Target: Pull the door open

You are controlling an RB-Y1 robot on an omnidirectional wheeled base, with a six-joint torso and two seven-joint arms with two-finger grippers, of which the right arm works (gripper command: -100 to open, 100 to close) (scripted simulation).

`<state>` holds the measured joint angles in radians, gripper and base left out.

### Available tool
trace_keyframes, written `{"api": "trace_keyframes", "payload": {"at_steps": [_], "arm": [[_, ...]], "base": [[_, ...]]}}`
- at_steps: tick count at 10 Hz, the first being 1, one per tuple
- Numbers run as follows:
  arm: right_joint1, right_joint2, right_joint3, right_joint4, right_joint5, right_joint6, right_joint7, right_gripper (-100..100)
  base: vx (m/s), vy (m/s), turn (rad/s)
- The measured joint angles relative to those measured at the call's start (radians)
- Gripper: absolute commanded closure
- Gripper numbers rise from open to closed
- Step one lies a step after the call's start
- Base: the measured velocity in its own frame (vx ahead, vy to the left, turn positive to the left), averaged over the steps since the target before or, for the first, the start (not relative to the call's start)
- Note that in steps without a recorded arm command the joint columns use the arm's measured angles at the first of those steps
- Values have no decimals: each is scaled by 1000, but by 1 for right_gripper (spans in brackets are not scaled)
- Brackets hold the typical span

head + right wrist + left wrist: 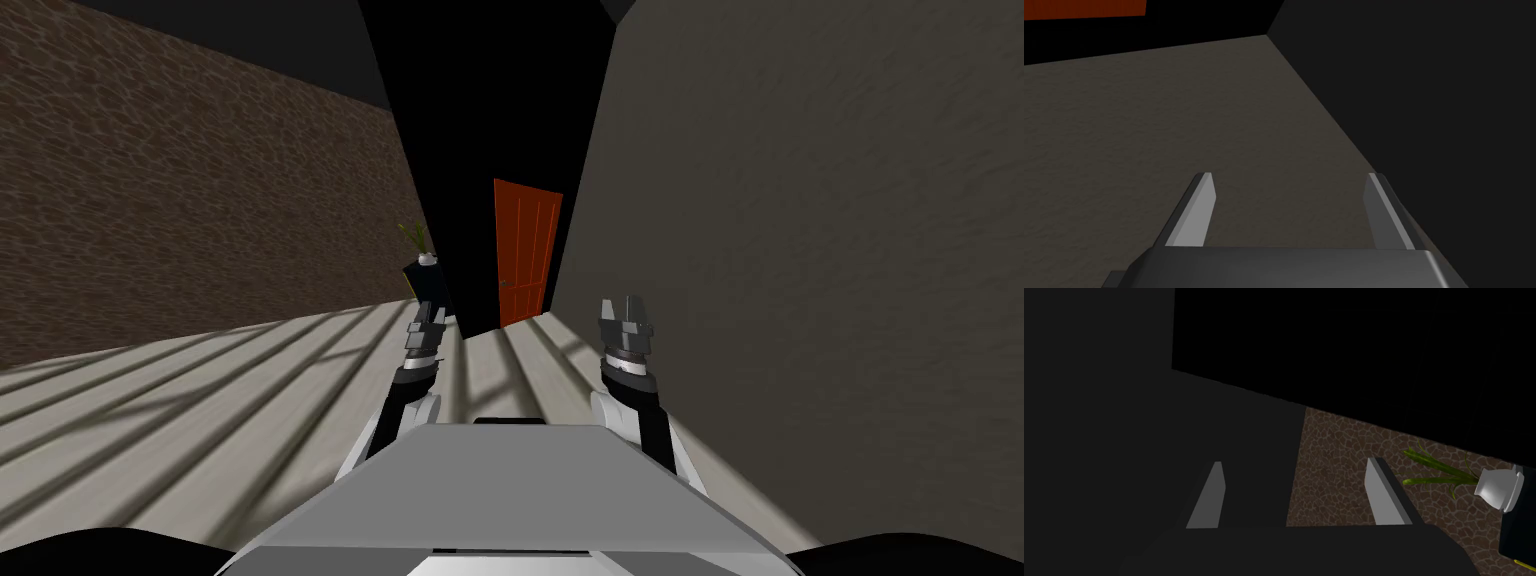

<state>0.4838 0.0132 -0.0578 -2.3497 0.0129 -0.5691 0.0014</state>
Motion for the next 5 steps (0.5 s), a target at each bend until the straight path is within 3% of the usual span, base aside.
{"api": "trace_keyframes", "payload": {"at_steps": [5], "arm": [[-34, -28, -1, 106, -12, -18, 0, -100]], "base": [[110, -4, 86]]}}
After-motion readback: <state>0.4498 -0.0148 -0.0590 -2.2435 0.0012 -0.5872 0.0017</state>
